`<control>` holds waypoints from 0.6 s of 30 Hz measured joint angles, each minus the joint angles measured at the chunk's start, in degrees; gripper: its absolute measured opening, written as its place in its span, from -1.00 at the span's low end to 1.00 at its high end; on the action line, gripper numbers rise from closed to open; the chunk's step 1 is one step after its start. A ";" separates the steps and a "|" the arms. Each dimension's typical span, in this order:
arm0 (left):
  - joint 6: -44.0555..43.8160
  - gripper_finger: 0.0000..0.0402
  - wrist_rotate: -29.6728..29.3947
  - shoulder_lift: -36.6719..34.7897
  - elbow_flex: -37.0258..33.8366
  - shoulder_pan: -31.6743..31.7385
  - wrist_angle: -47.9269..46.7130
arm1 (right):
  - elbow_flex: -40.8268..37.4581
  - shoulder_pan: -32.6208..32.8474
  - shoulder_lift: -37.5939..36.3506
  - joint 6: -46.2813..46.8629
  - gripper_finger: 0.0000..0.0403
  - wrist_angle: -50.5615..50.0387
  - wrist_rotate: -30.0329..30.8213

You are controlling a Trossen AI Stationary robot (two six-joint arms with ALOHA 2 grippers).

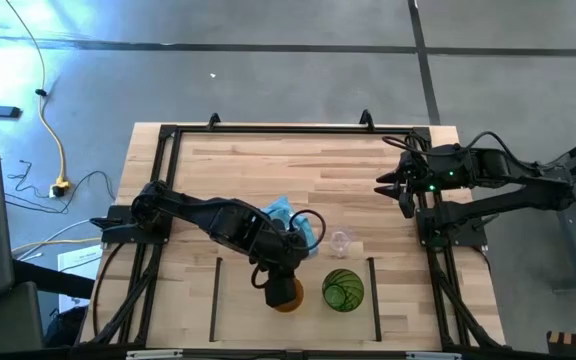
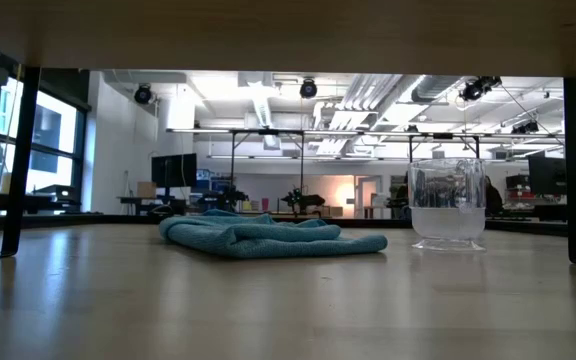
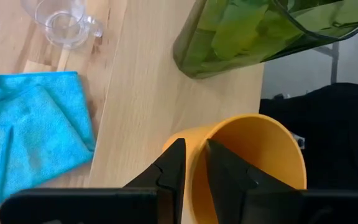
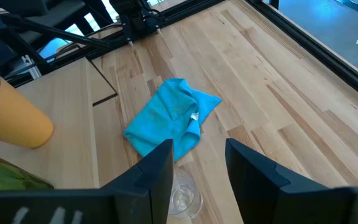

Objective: Stack small to large cups/mugs on shelf
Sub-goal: Put the yellow cup on the shelf

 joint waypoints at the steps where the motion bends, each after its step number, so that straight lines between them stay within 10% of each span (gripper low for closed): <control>1: 0.07 -0.75 0.00 0.00 0.00 0.00 0.04 | 0.00 -0.01 0.00 0.00 -0.32 -0.01 0.00; 18: 8.64 -0.75 -6.40 -4.81 0.22 1.18 9.35 | 0.00 -0.02 0.00 -0.04 -0.32 -0.09 -0.02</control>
